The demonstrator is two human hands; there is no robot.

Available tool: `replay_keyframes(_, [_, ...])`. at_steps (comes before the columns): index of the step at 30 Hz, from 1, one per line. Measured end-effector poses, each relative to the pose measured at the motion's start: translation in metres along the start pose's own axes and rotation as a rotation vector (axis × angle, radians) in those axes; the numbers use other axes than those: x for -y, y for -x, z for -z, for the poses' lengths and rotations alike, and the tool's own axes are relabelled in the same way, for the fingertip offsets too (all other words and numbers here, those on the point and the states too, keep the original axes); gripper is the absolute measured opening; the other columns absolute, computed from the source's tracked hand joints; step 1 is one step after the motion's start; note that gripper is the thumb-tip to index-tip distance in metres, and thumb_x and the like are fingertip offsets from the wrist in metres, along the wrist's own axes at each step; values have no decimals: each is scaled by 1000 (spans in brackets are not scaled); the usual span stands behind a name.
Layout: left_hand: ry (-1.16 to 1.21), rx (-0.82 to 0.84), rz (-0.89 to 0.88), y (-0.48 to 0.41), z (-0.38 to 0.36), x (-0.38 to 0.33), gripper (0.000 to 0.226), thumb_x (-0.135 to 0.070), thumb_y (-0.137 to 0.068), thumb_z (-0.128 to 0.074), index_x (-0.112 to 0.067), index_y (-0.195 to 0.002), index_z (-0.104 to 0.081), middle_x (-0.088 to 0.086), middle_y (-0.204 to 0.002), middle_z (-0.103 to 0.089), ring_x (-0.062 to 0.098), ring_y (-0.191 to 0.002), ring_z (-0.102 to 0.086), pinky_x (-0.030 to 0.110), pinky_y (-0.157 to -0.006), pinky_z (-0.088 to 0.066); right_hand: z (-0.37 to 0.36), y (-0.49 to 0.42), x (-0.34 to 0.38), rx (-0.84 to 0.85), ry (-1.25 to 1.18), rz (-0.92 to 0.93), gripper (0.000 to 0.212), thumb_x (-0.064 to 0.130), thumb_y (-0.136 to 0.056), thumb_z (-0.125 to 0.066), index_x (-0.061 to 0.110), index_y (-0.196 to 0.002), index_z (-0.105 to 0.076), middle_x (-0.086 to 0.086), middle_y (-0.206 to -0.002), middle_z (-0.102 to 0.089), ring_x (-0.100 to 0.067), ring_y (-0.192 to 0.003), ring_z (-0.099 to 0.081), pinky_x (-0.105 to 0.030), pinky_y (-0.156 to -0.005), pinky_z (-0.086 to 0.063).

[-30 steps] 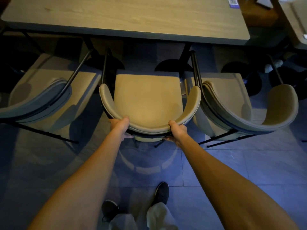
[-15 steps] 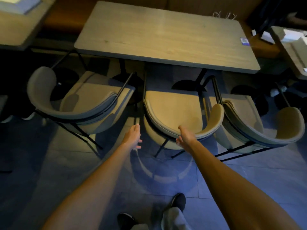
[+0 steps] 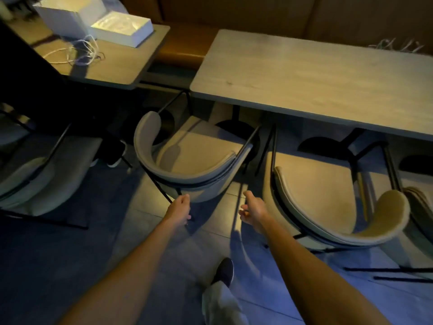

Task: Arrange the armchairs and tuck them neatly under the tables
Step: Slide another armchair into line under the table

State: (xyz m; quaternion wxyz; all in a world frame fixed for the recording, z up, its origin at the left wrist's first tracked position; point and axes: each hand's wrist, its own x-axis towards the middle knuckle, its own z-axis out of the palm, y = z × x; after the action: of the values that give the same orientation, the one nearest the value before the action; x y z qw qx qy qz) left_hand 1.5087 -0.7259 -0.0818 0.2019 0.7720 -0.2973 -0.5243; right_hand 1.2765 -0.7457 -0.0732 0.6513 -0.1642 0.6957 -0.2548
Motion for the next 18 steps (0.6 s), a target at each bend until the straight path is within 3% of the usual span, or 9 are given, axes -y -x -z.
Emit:
replay_keyframes(2, [-12, -54, -2, -24, 23, -1, 46, -45, -106, -33, -12, -128, -57, 20, -129, -63, 37, -101, -67, 47, -94, -55, -27, -12, 11, 19, 21, -29, 53, 42, -108, -47, 5, -147, -47, -16, -107, -56, -21, -77, -57, -32, -61, -46])
replay_keyframes(5, [8, -88, 35, -57, 53, -12, 49, -43, -106, -34, -6, -131, -56, 21, -132, -60, 44, -114, -64, 55, -97, -53, -68, -24, 27, 45, 43, -59, 51, 45, -107, -49, 4, -136, -56, -20, -102, -60, -27, -81, -56, -38, -71, -49])
replay_keyframes(8, [77, -97, 67, -78, 73, -32, 45, -35, -108, -36, -5, -138, -52, 17, -135, -57, 40, -117, -61, 43, -87, -52, -104, -36, 36, 28, 60, -89, 53, 54, -99, -59, 10, -128, -57, -9, -96, -60, -26, -81, -62, -43, -72, -59])
replay_keyframes(11, [85, -104, 85, -99, 85, -42, 38, -29, -109, -38, -6, -135, -53, 15, -123, -57, 33, -108, -61, 39, -81, -46, -131, -53, 33, 13, 20, -135, 74, 65, -88, -67, 12, -138, -58, -11, -125, -66, -29, -99, -69, -33, -59, -59])
replay_keyframes(14, [42, -157, 76, -116, 96, -39, 30, -28, -105, -46, -11, -129, -51, 17, -126, -63, 36, -100, -67, 45, -81, -55, -158, -60, 27, 1, -15, -196, 84, 66, -88, -69, 8, -146, -50, -16, -145, -56, -33, -111, -65, -40, -75, -63])
replay_keyframes(18, [125, -165, 180, -140, 116, -34, 73, -33, -102, -54, -21, -162, -13, 14, -151, -47, 36, -105, -70, 49, -91, -58, -201, -64, 24, -8, -104, -283, 103, 69, -80, -75, 11, -157, -38, -17, -155, -49, -39, -128, -60, -52, -92, -60])
